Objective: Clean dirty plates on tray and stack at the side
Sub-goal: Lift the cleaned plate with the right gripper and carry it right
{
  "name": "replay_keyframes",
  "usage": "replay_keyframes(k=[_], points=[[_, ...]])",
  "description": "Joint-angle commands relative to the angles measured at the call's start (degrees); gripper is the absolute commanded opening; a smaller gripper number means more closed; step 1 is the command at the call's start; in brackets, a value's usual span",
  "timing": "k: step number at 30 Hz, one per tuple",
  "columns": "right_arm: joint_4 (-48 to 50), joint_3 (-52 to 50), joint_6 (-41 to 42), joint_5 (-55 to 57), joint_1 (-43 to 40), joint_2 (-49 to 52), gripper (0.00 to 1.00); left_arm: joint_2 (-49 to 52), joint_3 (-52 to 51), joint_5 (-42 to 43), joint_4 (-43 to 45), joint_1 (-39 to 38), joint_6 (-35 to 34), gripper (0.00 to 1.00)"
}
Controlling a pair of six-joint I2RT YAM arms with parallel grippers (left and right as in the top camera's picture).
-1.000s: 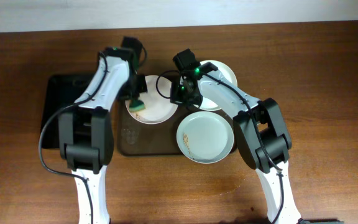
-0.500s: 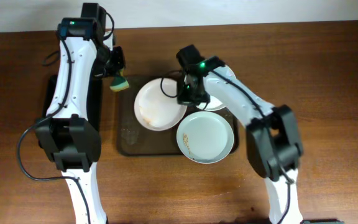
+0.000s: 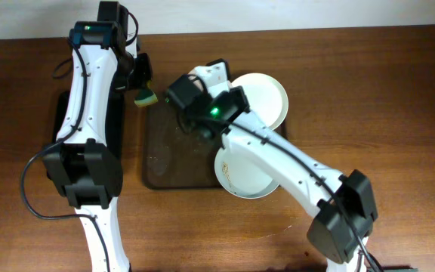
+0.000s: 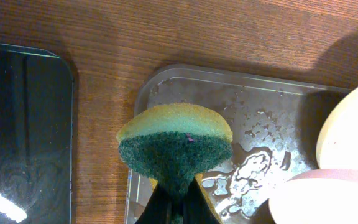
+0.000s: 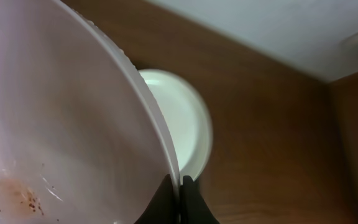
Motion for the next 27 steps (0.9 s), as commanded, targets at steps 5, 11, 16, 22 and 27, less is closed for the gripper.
replay_keyframes(k=[5,11,16,22,27], points=[[0.02,0.39,5.14,25.42,6.1,0.09,0.04,-0.33,0.96,0.98,0.2,0.02,0.9,0.01],[1.07,0.39,5.51,40.52,10.86,0.09,0.04,-0.33,0.96,0.98,0.24,0.02,0.9,0.01],[1.57,0.39,5.51,41.88,11.54,0.09,0.04,-0.33,0.96,1.01,0.2,0.02,0.9,0.01],[1.4,0.39,5.66,32.39,10.32,0.07,0.04,-0.33,0.96,1.01,0.17,0.02,0.9,0.01],[-2.62,0.42,5.66,-3.28,1.46,0.07,0.04,-0.33,0.96,1.01,0.11,0.02,0.9,0.01]])
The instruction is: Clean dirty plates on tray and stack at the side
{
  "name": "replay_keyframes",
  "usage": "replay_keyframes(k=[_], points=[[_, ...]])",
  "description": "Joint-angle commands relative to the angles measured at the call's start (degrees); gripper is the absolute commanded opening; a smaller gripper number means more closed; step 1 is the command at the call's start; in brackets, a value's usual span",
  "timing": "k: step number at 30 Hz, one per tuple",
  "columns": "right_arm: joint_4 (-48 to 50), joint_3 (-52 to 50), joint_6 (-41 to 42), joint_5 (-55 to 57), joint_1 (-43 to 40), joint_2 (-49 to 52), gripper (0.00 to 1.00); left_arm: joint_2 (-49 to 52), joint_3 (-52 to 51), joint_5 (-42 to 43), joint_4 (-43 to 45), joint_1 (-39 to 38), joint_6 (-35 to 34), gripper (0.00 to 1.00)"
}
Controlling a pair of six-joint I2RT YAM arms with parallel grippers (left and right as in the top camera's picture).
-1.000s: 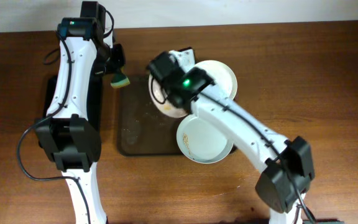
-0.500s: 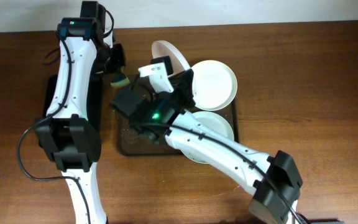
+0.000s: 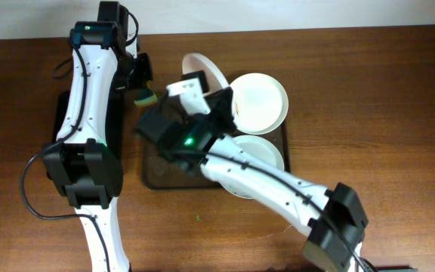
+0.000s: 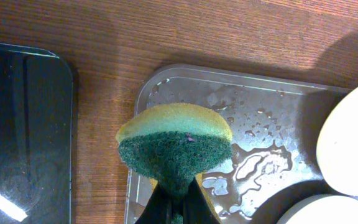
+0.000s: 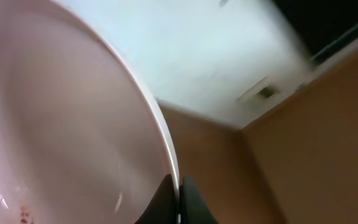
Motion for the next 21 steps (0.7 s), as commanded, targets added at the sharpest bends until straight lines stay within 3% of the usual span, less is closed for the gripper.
replay_keyframes(k=[1,6,9,15,21], points=[[-2.23,0.39,0.94,-33.57,-9.01,0.07,0.04,-0.33,0.96,0.98,0.13,0.02,0.9,0.01],[-3.69,0.39,-5.55,-70.47,-25.27,-0.61,0.04,-0.33,0.96,0.98,0.07,0.02,0.92,0.01],[-3.76,0.39,-8.5,-83.97,-35.85,-1.42,0.04,-0.33,0.96,0.98,-0.11,0.02,0.92,0.01],[-6.8,0.35,-8.87,-87.14,-58.31,-1.4,0.04,-0.33,0.96,0.96,-0.07,0.0,0.92,0.01],[-7.74,-2.19,-8.66,-74.38,-74.55,-0.15,0.04,-0.33,0.96,0.98,-0.07,-0.07,0.92,0.01]])
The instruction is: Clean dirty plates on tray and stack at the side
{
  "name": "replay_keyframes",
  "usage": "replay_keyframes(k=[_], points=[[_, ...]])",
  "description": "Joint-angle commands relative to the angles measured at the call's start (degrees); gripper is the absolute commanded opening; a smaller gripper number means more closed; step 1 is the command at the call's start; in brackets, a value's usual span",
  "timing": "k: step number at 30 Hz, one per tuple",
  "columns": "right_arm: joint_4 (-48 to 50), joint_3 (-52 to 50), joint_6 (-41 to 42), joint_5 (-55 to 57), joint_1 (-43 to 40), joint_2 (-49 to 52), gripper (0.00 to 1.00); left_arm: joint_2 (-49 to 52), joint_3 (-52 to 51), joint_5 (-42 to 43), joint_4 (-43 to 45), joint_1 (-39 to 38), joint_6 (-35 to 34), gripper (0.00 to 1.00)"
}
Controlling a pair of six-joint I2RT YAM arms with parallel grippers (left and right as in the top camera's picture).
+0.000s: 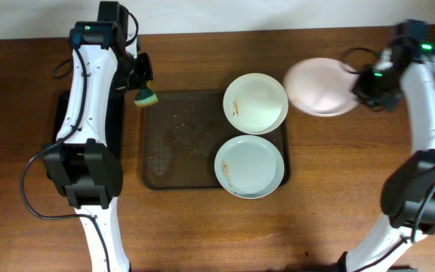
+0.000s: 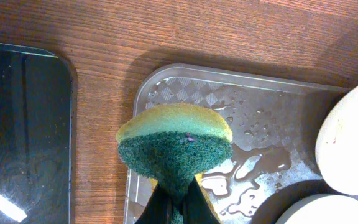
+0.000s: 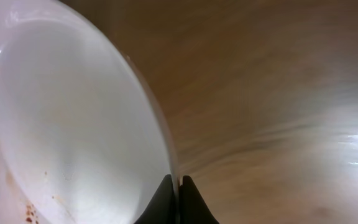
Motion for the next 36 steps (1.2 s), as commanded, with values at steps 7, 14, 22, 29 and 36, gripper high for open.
replay_keyframes(k=[7,14,22,29,36], points=[[11.82,-16.44,-0.55,6.93,-10.23,-0.02,0.04,-0.11,0.96,0.83,0.46,-0.15,0.92,0.01],[12.96,-19.78,-2.43,-3.87,-9.84,-0.72,0.75,0.17,0.96,0.83,0.68,-0.17,0.92,0.01],[0.07,-13.53,-9.84,-18.36,1.49,-8.44,0.66,0.17,0.96,0.85,0.31,-0.55,6.27,0.01],[1.38,-20.44,-6.03,-5.33,19.45,-8.28,0.64,0.17,0.94,0.2,-3.65,-1.9,12.87,0.01],[10.4,-33.73,-1.53,-4.02,28.2,-8.26,0.57,0.17,0.94,0.22,-3.5,-1.9,12.85,0.01]])
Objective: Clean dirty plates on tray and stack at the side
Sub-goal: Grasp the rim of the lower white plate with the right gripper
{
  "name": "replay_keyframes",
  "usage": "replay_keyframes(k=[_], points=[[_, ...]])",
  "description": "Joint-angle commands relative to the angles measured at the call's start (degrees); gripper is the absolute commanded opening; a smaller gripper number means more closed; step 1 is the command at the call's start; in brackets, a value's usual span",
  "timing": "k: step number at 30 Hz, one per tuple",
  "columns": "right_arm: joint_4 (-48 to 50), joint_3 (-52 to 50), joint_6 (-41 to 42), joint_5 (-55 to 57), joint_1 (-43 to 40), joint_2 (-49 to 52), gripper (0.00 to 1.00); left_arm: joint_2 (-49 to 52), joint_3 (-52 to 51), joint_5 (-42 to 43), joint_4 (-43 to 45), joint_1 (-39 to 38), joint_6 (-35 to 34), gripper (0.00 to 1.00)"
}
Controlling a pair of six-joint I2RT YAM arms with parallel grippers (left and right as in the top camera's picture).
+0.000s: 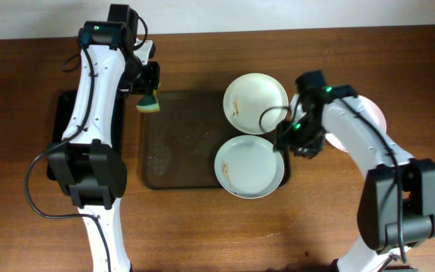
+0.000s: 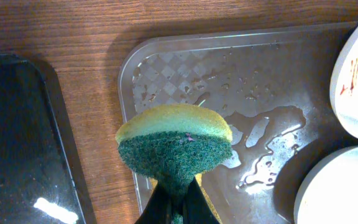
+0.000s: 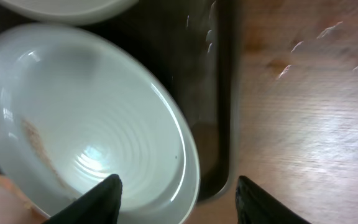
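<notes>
Two stained white plates lie on the wet brown tray (image 1: 180,151): the far plate (image 1: 255,102) and the near plate (image 1: 249,166). A pinkish plate (image 1: 370,119) rests on the table right of the tray, partly hidden under my right arm. My right gripper (image 3: 178,185) is open low over the near plate's (image 3: 86,124) right rim and the tray's right edge (image 3: 225,124). Over the tray's far-left corner (image 2: 135,68), my left gripper (image 2: 178,202) is shut on a yellow-and-green sponge (image 2: 174,146).
A black flat tray (image 2: 17,137) lies on the table left of the brown one, under my left arm. Bare wooden table surrounds both trays, and a white wall runs along the far edge.
The pinkish plate has gone from my right gripper's grip in the air to lying on the table right of the tray. That gripper is now open over the near plate. The sponge shifted slightly right.
My right gripper first held the stained pinkish plate over the tray beside the sponge. It then held it tilted near the tray's far edge, then off to the right of the tray. Now the plate lies there, released. My left gripper kept the sponge throughout.
</notes>
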Motion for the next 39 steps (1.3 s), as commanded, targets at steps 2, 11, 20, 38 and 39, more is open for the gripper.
replay_keyframes(k=[2,11,20,38,39], points=[[4.15,-6.64,3.45,2.12,1.9,-0.11,0.55,0.17,0.94,0.26,0.11,0.22,1.25,0.01],[8.2,-9.55,3.82,-1.29,2.23,-0.11,0.09,0.17,0.94,0.28,-0.07,0.22,1.25,0.01],[14.21,-8.57,12.72,-10.6,11.5,-0.11,0.04,0.17,0.94,0.44,-0.13,0.17,1.25,0.01],[36.89,-8.59,34.05,14.78,25.09,0.9,0.28,0.17,0.94,0.46,0.0,0.17,1.25,0.01],[36.89,-8.59,34.05,14.49,25.09,0.96,0.31,0.17,0.94,0.46,-0.02,0.17,1.25,0.01]])
